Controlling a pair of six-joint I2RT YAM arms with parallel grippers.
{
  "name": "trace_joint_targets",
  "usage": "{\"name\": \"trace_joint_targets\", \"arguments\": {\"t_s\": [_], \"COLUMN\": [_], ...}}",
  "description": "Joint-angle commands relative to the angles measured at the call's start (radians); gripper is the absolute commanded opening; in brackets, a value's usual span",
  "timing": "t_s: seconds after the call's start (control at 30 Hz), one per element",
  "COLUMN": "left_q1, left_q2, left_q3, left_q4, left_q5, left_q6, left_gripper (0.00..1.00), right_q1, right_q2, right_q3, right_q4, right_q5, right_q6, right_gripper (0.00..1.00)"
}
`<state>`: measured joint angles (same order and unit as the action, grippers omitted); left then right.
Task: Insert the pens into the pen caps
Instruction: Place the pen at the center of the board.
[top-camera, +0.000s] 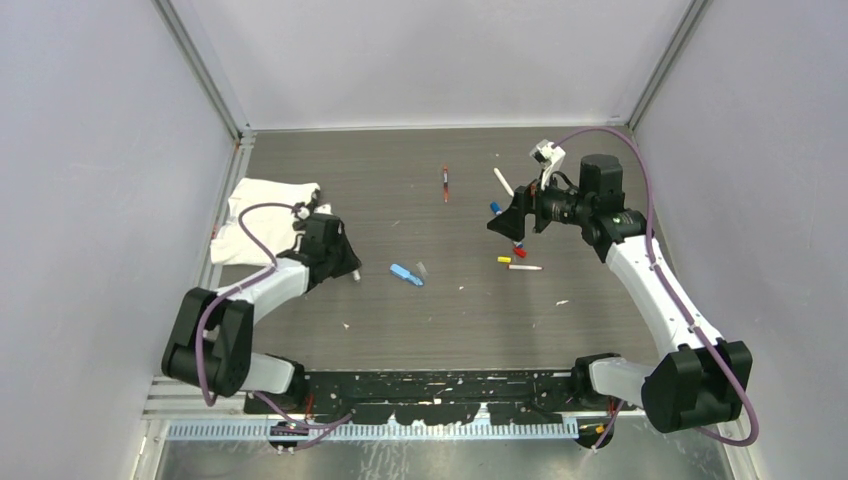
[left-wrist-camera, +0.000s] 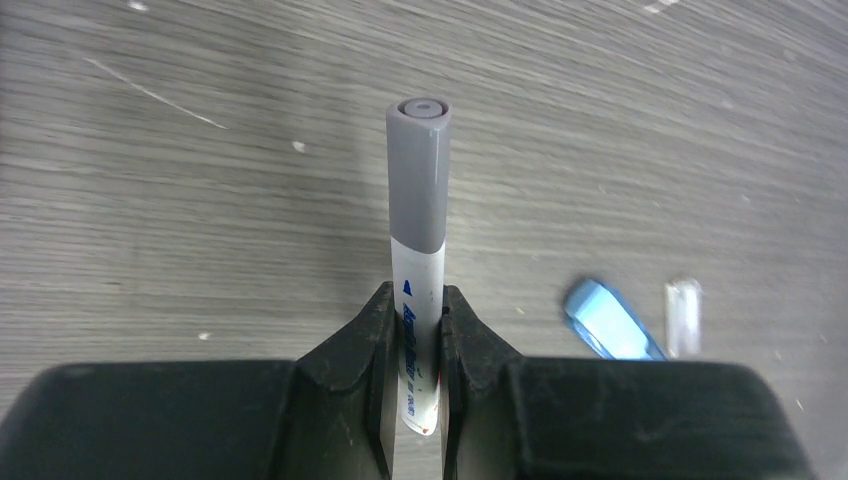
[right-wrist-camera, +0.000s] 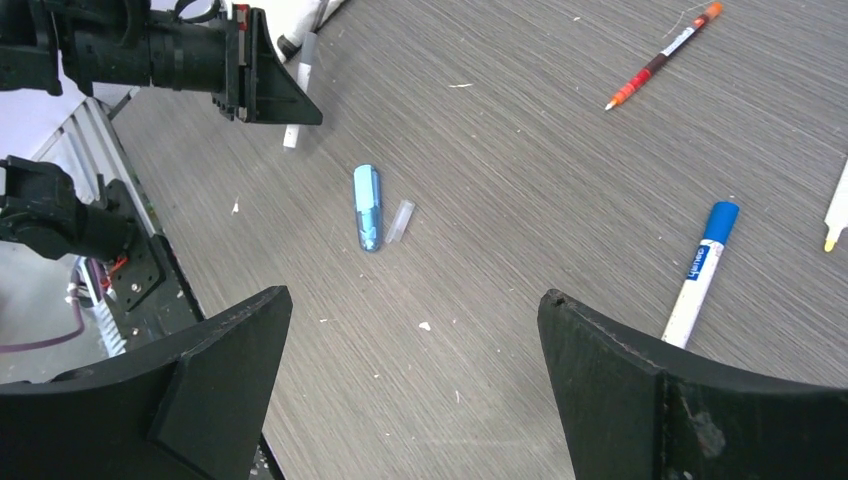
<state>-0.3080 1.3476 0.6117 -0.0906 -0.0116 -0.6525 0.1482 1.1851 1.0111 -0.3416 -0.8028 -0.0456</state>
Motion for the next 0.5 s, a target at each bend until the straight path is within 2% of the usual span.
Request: {"name": "trace_joint_targets", "arguments": {"t_s": [0.0, 0.2, 0.37, 0.47], "left_q1": [0.035, 0.07, 0.076, 0.076], "left_q2": [0.067, 0.125, 0.11, 0.07], "left_q3": [0.069, 0.107, 0.105, 0.1], "left_q4": [-0.102, -0.155, -0.17, -0.182], "left_q5": [-0.125, -0.152, -0.175, -0.177], "left_q6": [-0.042, -0.086, -0.111, -0.117], "left_gripper": [0.09, 0.24, 0.42, 0.44], "right_q1": [-0.007, -0.01, -0.016, -0.018], "right_q2": [-0.007, -0.004, -0.002, 0.0], "right_q3": [0.0, 0.0, 0.001, 0.001], "right_q4": [0.005, 0.002, 0.004, 0.005], "right_q5": [0.021, 0.019, 0.001, 0.001], "right_q6": [-0.017, -0.019, -0.007, -0.007], "right_gripper": [1.0, 1.0, 1.0, 1.0]}}
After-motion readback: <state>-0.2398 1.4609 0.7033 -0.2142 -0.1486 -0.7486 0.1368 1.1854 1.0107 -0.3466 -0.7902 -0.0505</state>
